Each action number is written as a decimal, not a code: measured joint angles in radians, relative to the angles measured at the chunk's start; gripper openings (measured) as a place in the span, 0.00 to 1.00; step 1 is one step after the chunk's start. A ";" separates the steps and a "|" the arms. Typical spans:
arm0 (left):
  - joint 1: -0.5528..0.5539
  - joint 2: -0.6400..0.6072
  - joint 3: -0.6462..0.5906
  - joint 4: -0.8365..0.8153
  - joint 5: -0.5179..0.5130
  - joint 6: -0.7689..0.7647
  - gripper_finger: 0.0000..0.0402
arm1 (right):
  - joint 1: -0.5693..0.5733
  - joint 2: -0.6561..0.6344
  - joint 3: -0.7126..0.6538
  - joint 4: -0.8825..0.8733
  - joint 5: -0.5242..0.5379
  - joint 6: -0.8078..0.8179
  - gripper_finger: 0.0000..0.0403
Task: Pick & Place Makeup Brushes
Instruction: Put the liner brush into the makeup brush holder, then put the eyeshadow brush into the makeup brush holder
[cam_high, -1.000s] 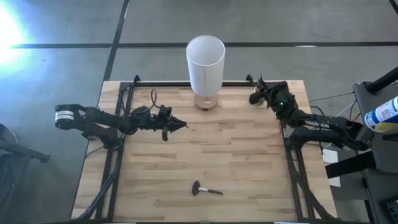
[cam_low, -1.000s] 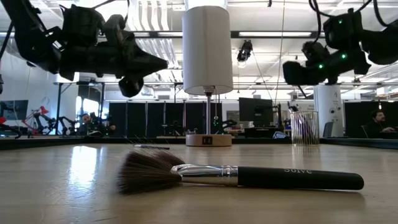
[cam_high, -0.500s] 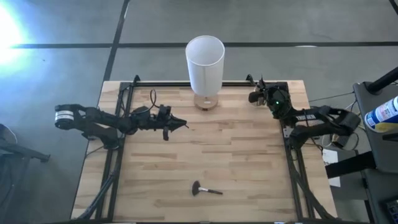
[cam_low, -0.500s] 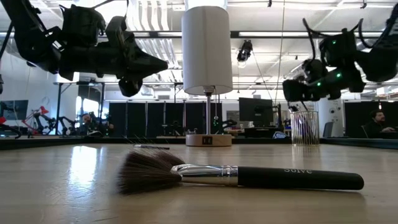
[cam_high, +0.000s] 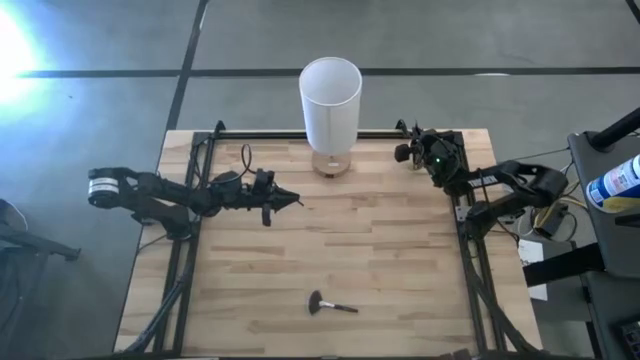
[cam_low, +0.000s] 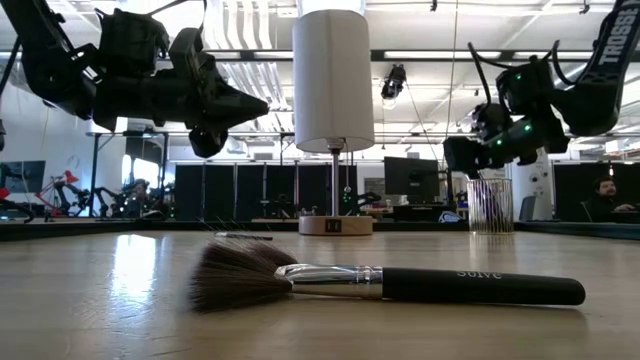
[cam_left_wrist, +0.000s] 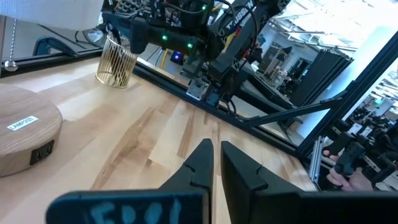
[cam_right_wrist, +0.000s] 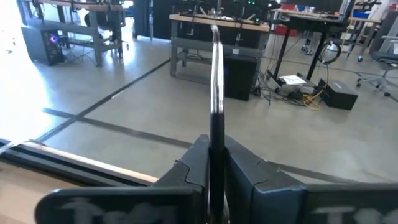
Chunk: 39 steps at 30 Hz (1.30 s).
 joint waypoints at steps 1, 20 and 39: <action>0.000 0.000 0.000 0.000 0.000 0.001 0.06 | 0.000 -0.004 -0.002 0.000 0.000 0.000 0.08; 0.007 0.000 0.006 -0.088 -0.011 0.016 0.06 | 0.010 -0.199 0.002 -0.295 -0.004 0.022 0.08; 0.170 0.032 0.372 -1.217 -0.103 0.406 0.13 | 0.224 -0.629 0.117 -0.833 -0.015 0.004 0.08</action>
